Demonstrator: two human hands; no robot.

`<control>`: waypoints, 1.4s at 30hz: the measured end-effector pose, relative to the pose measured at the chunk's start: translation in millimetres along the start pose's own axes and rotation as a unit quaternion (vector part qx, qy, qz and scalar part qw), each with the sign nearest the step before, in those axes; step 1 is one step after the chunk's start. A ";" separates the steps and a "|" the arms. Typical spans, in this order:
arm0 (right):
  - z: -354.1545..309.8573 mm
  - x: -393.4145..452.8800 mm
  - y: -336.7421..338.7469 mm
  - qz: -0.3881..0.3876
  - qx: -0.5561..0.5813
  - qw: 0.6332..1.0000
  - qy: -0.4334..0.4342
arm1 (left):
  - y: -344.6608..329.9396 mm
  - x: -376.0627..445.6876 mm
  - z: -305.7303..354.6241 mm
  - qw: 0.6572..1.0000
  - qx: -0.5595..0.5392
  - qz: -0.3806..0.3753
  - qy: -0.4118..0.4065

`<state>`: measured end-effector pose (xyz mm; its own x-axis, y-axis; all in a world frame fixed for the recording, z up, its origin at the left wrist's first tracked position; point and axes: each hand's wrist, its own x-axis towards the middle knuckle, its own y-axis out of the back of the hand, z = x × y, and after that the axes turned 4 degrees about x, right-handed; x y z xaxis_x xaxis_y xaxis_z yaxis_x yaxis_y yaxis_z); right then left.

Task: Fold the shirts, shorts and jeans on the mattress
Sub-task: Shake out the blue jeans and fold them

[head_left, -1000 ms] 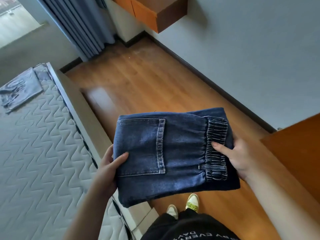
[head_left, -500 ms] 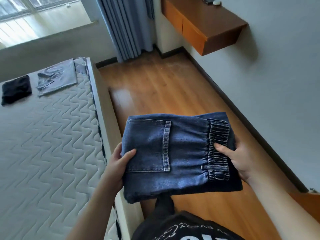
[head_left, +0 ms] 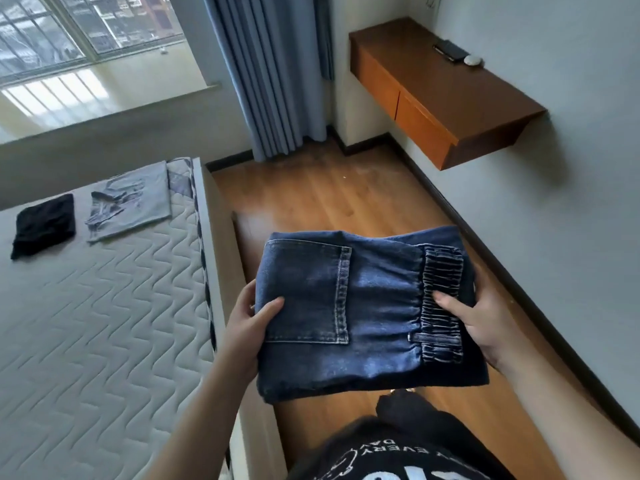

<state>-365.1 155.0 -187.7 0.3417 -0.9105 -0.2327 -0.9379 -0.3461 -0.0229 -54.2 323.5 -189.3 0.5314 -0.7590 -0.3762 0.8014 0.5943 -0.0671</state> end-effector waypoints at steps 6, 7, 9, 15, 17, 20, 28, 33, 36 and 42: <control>-22.8 122.4 7.3 -0.006 -0.002 1.000 0.002 | -42.4 100.2 35.7 1.000 -0.004 0.002 -0.002; -30.1 142.5 7.6 -0.010 0.001 1.000 0.005 | -49.2 116.7 43.2 1.000 -0.007 0.005 -0.003; -44.6 178.6 8.5 -0.024 -0.002 1.000 0.006 | -59.6 143.1 56.4 1.000 -0.004 0.015 0.000; -75.5 284.0 -5.2 -0.088 -0.013 0.996 0.010 | -71.3 202.6 92.1 0.999 -0.017 0.049 -0.007; -79.3 314.6 -23.0 -0.101 -0.025 0.995 0.010 | -65.4 219.5 100.5 0.997 -0.032 0.077 0.001; -84.3 358.0 -62.9 -0.130 -0.025 0.991 0.001 | -42.7 248.4 116.1 0.992 -0.049 0.118 0.000; -111.8 480.3 -202.9 -0.205 -0.017 0.978 0.018 | 41.2 349.9 157.5 0.979 -0.068 0.186 -0.038; -132.3 536.5 -261.5 -0.208 -0.014 0.978 0.032 | 75.5 413.8 193.7 0.977 -0.069 0.198 -0.039; -137.7 568.4 -281.8 -0.202 -0.004 0.979 0.025 | 89.7 454.7 215.2 0.981 -0.053 0.182 -0.034; -151.1 657.8 -306.2 -0.187 -0.004 0.982 0.021 | 87.0 547.3 250.5 0.986 -0.052 0.159 -0.025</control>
<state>155.9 -372.2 -186.8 0.6643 -0.7281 -0.1690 -0.7462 -0.6593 -0.0923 375.1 -106.8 -169.6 0.7666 -0.5403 -0.3470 0.5609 0.8265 -0.0478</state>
